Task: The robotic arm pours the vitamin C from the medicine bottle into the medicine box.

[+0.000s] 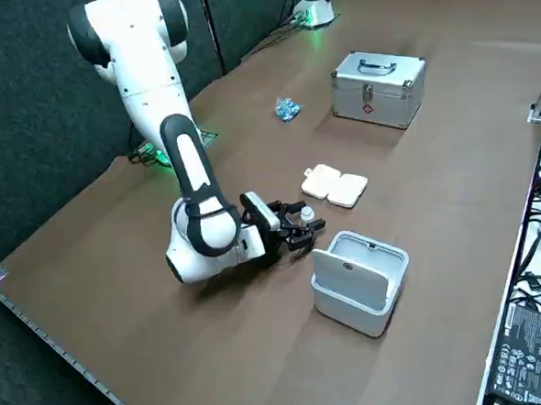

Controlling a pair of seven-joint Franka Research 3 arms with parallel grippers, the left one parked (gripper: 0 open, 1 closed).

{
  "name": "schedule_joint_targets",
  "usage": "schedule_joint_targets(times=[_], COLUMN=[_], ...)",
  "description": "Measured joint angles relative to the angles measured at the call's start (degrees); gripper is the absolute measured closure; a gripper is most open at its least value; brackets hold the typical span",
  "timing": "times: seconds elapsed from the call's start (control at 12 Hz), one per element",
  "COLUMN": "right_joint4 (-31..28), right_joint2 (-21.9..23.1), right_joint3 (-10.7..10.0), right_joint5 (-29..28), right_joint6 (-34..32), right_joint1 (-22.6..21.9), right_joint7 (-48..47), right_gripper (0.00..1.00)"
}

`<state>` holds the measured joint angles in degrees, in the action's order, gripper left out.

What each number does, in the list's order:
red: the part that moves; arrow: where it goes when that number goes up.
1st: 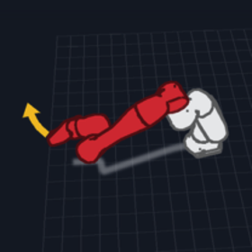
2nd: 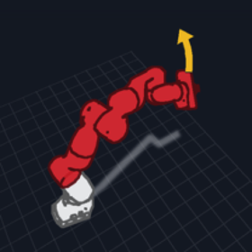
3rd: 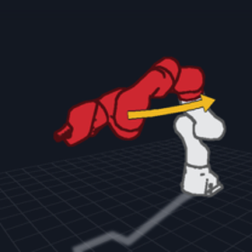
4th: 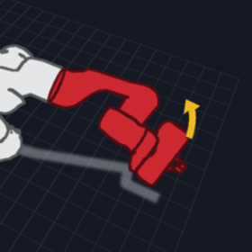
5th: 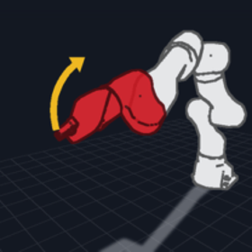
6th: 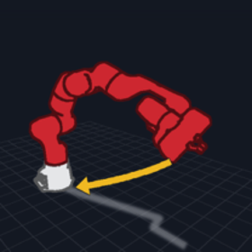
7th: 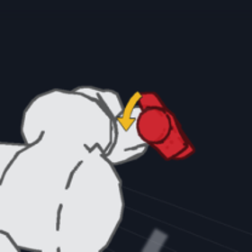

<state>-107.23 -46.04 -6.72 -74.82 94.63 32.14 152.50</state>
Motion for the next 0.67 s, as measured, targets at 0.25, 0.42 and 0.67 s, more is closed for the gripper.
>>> schedule_joint_targets(times=[0.25, 0.42, 0.67], right_joint4=[0.0, 0.0, 0.0], right_joint2=[0.0, -0.1, -0.6], right_joint3=[0.0, 0.0, 0.0], right_joint5=[0.0, 0.0, 0.0], right_joint6=[-0.8, -0.9, -1.0], right_joint1=[0.4, 0.7, 0.8], right_joint7=[0.0, 0.0, 0.0], right_gripper=[0.15, 0.17, 0.2])
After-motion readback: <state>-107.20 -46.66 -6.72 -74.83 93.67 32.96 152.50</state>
